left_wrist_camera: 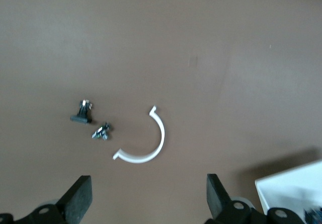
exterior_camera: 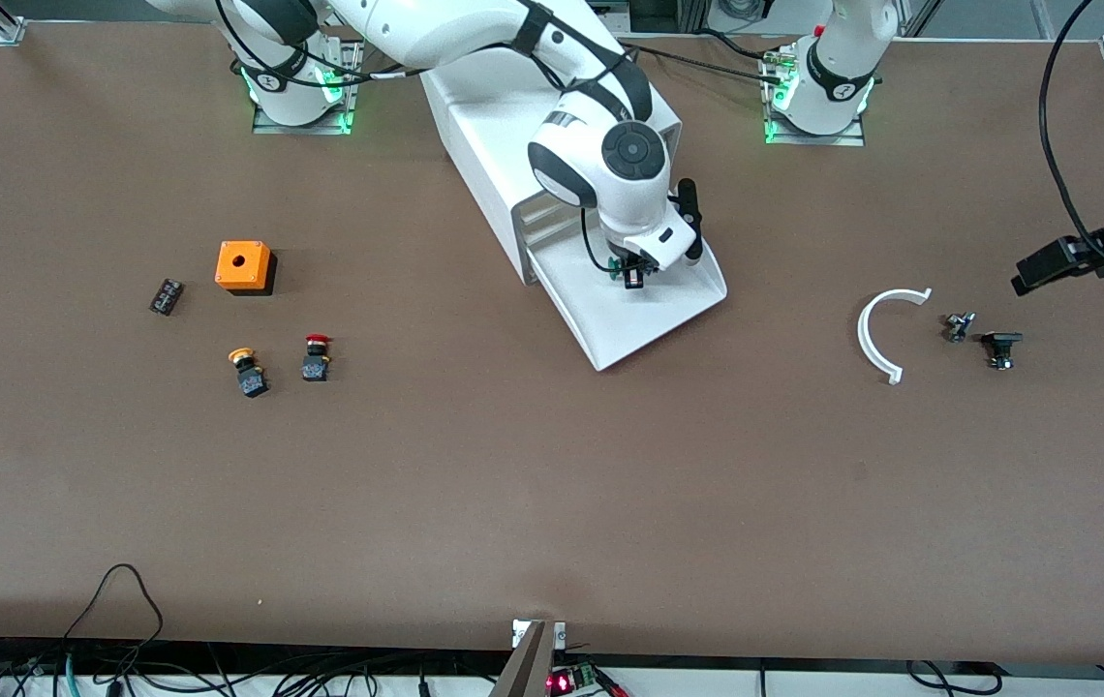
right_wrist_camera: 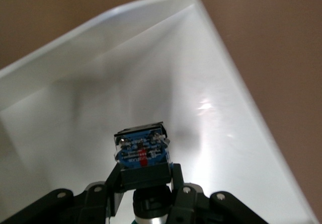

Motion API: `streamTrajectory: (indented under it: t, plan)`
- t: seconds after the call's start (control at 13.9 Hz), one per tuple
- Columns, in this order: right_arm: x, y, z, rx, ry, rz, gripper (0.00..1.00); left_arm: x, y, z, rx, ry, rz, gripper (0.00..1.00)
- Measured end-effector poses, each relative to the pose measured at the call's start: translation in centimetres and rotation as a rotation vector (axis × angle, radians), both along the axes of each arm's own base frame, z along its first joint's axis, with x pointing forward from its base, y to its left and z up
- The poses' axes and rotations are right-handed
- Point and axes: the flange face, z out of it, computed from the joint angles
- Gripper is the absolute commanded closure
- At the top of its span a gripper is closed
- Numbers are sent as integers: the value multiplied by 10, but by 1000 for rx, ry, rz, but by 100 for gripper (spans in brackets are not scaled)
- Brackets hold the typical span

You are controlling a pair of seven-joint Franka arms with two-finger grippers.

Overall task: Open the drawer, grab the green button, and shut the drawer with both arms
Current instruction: 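Grasp the green button with the right gripper and lift it out, then carry the green button to the table beside the red button, release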

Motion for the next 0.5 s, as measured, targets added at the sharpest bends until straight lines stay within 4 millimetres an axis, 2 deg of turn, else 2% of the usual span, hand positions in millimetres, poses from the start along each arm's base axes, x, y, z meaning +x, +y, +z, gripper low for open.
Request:
streamTrajectory:
  t: [0.14, 0.29, 0.36, 0.5]
  plan:
    - [23, -17, 43, 28, -40, -82, 82, 8, 5, -6, -1, -26, 6, 0]
    - [51, -44, 81, 51, -62, -181, 82, 15, 4, -14, -3, -38, 2, 0]
    - [68, -64, 93, 54, -67, -239, 82, 20, -1, -21, -5, -43, -7, 0]
    - [106, -111, 97, 42, -62, -348, 82, 32, -22, -50, -17, -75, -5, 0]
